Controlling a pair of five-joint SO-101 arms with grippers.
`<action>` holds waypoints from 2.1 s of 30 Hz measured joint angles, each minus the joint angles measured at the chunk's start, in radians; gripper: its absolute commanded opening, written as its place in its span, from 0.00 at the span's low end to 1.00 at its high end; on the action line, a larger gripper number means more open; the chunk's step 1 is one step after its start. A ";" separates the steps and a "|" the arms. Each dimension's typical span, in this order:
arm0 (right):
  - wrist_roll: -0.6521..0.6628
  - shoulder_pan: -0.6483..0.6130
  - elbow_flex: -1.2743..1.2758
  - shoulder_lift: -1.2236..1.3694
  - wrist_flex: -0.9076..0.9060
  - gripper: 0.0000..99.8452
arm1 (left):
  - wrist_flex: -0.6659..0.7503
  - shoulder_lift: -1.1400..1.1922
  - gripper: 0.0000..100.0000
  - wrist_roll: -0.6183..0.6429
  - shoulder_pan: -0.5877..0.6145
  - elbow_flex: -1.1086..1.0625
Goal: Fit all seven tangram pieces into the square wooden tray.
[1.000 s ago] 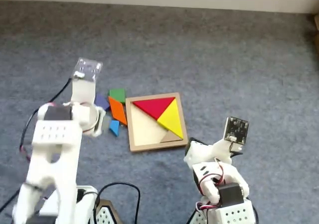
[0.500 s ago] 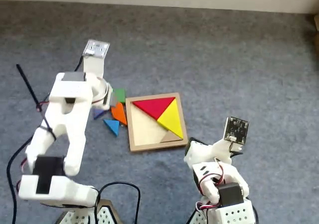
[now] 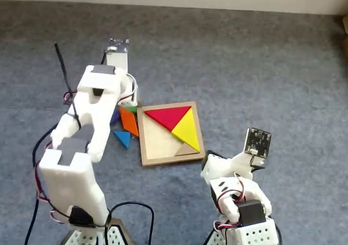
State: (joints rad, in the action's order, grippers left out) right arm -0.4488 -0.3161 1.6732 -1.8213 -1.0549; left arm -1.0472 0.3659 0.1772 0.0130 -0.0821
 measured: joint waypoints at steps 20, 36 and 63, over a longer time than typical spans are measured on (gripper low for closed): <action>0.000 0.000 0.000 0.000 0.000 0.00 | -0.273 0.351 0.12 0.000 -0.003 0.477; 0.000 0.000 0.000 0.000 0.000 0.00 | -0.588 0.356 0.12 -0.204 -0.011 0.839; 0.000 0.048 0.000 0.000 0.000 0.00 | -0.704 0.371 0.13 -0.127 -0.425 0.646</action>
State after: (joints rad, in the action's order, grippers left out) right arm -0.4488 -0.2685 1.6732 -1.8213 -1.0549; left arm -1.7515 0.7373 0.0499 -0.4120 0.5639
